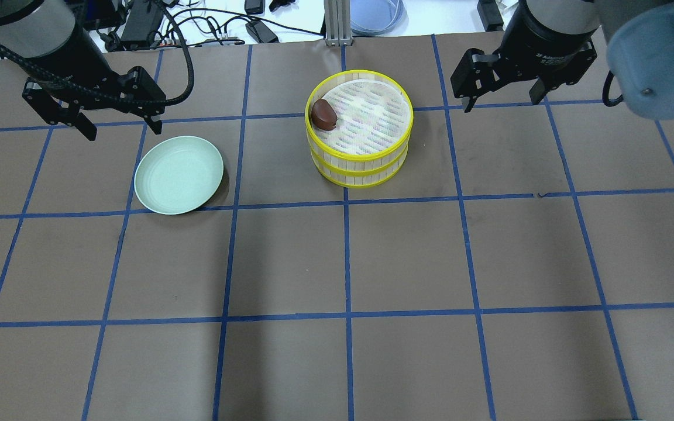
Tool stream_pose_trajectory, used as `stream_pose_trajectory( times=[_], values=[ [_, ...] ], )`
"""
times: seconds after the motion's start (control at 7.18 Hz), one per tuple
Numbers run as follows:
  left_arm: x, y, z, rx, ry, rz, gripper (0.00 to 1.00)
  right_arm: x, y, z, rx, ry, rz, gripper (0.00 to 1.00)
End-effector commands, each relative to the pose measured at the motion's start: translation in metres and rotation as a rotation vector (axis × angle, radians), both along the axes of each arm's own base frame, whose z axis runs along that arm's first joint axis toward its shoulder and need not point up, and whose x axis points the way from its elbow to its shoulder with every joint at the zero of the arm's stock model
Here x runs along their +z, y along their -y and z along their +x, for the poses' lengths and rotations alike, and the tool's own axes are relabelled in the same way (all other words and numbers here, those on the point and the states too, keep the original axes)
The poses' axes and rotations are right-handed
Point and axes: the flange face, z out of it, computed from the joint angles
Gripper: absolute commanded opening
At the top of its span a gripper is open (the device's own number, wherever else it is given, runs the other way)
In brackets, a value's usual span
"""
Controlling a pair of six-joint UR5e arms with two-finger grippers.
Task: Stack buns with steamer
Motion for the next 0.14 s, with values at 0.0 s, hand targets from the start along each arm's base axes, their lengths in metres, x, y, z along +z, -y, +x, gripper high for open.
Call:
stream_pose_trajectory(
  times=[0.0],
  values=[
    [-0.0023,-0.0017,0.0001,0.0,0.004,0.004,1.0,-0.0025,-0.0007,-0.0012,-0.001,-0.005,0.015,1.0]
  ],
)
